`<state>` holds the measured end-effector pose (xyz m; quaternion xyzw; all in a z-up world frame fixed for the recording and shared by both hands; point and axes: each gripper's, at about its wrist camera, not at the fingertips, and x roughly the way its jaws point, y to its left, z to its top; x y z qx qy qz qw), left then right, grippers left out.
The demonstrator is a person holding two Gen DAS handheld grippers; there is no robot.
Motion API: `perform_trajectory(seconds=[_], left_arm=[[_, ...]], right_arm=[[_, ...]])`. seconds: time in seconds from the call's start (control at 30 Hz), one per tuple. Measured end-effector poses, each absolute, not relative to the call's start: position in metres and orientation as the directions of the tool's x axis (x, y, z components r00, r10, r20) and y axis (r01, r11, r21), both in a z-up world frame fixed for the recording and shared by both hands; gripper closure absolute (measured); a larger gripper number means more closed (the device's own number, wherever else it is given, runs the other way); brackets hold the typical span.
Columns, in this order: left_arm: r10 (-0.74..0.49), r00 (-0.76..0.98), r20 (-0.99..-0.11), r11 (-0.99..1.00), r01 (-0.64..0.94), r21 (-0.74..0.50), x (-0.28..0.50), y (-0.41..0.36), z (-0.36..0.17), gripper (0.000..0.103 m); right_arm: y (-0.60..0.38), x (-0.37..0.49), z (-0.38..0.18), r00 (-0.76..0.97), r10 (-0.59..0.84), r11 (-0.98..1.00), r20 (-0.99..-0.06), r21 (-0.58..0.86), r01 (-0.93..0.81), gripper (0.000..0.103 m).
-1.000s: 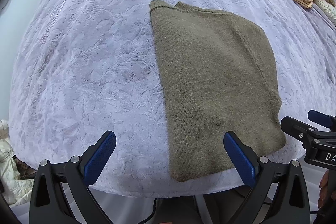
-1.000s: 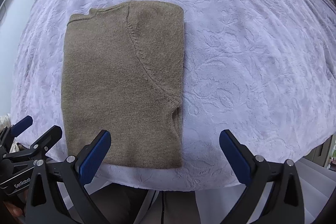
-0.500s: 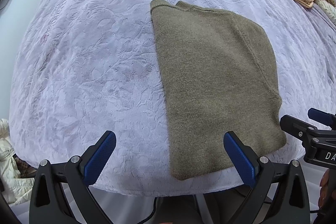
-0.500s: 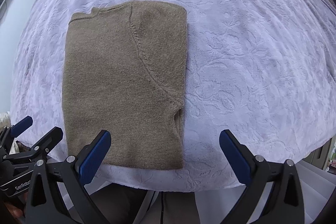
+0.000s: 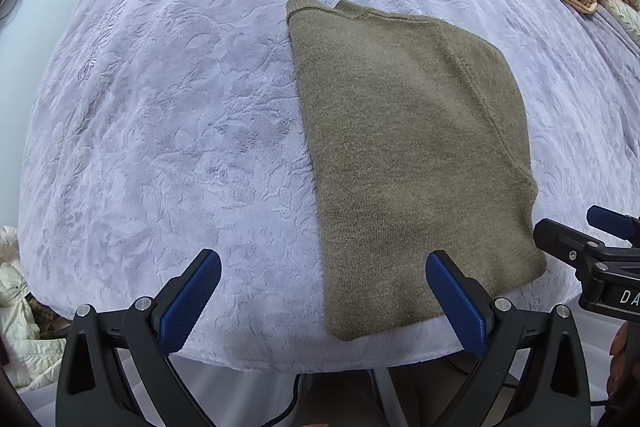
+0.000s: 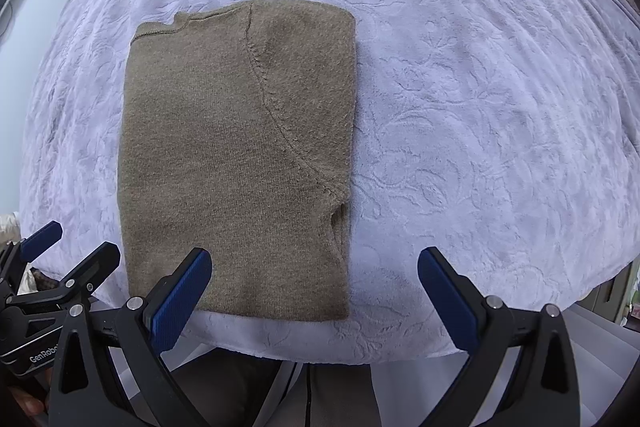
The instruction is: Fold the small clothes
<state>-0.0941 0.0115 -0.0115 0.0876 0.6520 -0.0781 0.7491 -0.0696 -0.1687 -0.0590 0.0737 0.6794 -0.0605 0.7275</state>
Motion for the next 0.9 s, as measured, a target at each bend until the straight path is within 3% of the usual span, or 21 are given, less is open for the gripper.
perform_trajectory(seconds=[0.9], left_arm=[[0.004, 0.133, -0.991, 0.972, 0.232, 0.035, -0.0924, 0.0113, -0.0112, 0.0]], right_arm=[[-0.1693, -0.0679, -0.0606, 0.07, 0.017, 0.982, -0.997, 0.029, 0.186, 0.0]])
